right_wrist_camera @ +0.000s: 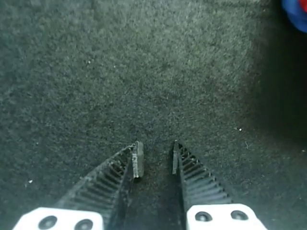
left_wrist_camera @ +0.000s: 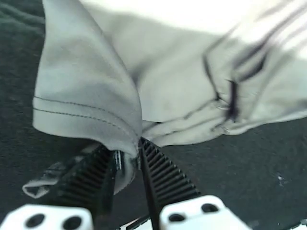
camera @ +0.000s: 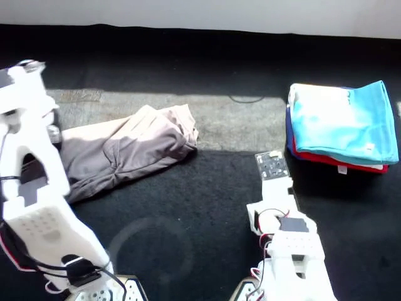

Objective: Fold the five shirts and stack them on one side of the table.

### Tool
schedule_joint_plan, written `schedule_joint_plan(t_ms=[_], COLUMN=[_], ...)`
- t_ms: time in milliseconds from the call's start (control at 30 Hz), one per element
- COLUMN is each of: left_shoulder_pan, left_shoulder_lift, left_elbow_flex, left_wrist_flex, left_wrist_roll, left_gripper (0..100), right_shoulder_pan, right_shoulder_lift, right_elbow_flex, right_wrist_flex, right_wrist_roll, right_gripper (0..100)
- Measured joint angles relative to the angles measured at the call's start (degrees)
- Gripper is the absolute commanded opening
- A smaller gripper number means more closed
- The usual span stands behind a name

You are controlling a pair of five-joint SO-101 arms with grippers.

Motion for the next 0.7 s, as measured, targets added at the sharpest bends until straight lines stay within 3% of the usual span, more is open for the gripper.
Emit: schedule_joint_plan(t_ms=[333, 500, 700], left_shoulder_pan=[25.14, 33.14, 37.71], left_shoulder_lift=[-6.95, -4.57, 5.27], left_elbow_flex=[3.69, 0.88, -5.01], left_wrist_flex=[-3.69, -9.05, -13.19], left_wrist_roll=[3.96, 4.04, 4.22], left_gripper=[1, 1, 1], right_shoulder_pan=[0.18, 0.18, 0.18], right_shoulder_lift=[-0.53, -0.53, -0.53], right_elbow_flex=[2.46, 2.55, 2.55], right_wrist_flex=[-2.73, -2.81, -2.81], right_wrist_roll=[0.0, 0.0, 0.0], right_gripper=[11.2, 11.2, 11.2])
